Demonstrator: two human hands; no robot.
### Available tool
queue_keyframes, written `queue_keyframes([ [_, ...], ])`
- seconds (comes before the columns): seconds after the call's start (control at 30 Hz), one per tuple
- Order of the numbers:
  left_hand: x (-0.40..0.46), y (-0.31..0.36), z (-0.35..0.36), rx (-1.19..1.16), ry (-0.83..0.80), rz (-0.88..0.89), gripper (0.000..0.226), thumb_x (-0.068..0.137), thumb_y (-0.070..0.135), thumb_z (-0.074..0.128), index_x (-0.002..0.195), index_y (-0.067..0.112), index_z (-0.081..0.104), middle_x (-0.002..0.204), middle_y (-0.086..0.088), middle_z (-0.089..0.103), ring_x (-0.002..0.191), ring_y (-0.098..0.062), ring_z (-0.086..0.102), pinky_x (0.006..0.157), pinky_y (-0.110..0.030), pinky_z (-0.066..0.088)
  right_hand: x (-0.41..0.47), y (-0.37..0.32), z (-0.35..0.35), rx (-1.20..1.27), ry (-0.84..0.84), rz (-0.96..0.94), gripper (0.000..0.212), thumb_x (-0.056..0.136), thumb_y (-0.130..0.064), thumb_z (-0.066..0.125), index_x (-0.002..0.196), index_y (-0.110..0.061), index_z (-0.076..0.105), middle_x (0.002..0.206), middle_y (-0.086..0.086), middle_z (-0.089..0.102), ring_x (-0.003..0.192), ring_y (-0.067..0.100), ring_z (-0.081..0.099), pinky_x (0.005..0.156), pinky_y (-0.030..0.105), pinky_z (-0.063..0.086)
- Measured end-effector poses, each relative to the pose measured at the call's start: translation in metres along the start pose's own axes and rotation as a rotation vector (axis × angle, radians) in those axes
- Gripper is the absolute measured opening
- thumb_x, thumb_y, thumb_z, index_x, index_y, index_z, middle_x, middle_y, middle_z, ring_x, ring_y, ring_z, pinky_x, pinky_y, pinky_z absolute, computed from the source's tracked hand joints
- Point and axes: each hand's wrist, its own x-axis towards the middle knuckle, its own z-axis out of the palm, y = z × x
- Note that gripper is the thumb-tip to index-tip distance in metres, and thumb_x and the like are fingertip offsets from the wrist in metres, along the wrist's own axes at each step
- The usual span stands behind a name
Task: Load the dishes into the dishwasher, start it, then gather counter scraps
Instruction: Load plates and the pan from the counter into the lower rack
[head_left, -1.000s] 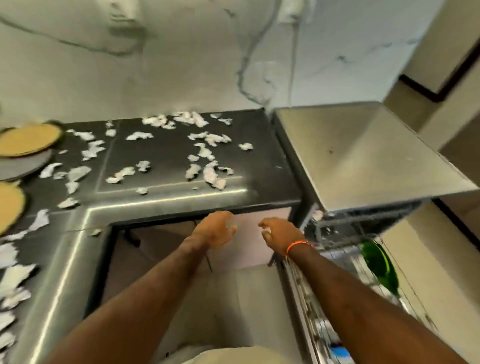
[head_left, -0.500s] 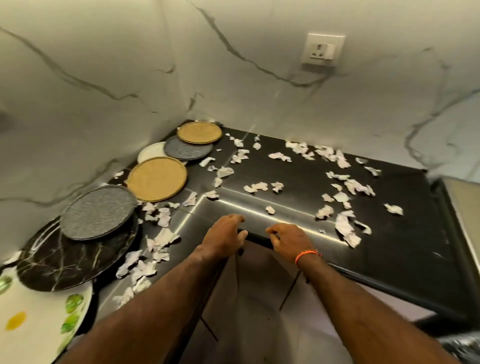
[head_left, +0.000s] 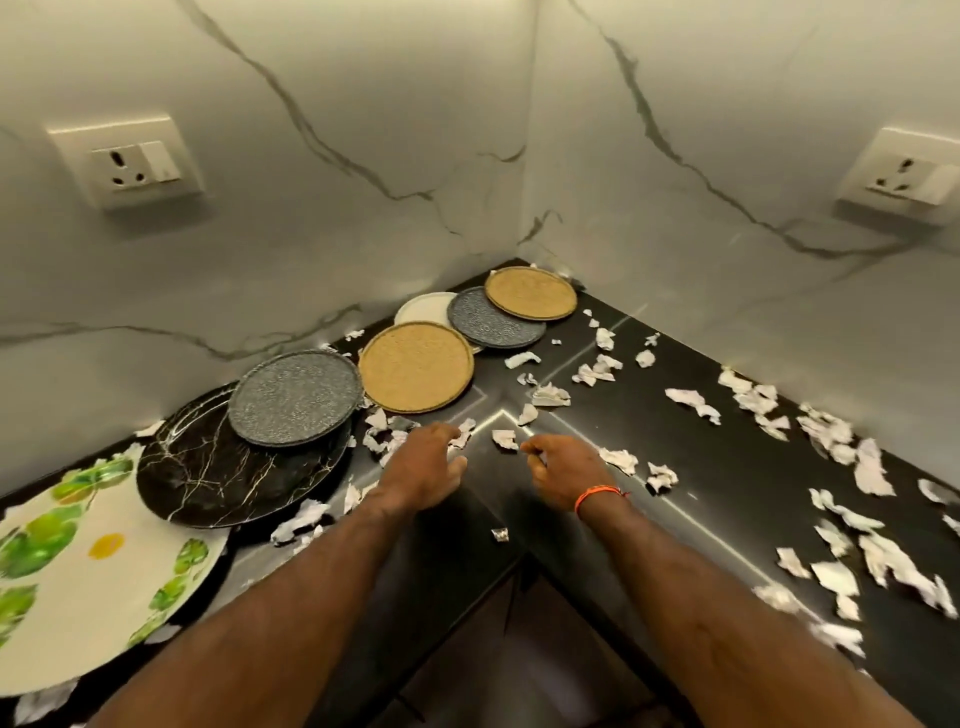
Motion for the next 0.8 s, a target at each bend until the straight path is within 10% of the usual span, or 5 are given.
queue_keyframes([
  [0.43, 0.125, -0.088, -0.061, 0.127, 0.014, -0.162, 0.060, 0.093, 0.038, 0.067, 0.145, 0.013, 0.048, 0.151, -0.008, 0.045, 0.138, -0.027, 0.043, 0.114, -0.046, 0.040, 0.169, -0.059, 0.009, 0.083, -0.122, 0.116, 0.052, 0.088, -0.019, 0.060, 0.139, -0.011, 0.052, 0.137, 0.013, 0.059, 0.125, 0.031, 0.056, 0.102, 0.035, 0.044],
  [0.8, 0.175, -0.145, -0.039, 0.113, -0.035, -0.185, 0.084, 0.076, 0.046, 0.083, 0.143, 0.016, 0.042, 0.148, -0.008, 0.042, 0.137, -0.028, 0.042, 0.117, -0.052, 0.036, 0.231, -0.071, 0.063, 0.464, -0.101, 0.315, 0.047, 0.075, -0.012, 0.060, 0.122, -0.015, 0.057, 0.122, 0.013, 0.066, 0.111, 0.035, 0.063, 0.096, 0.045, 0.053],
])
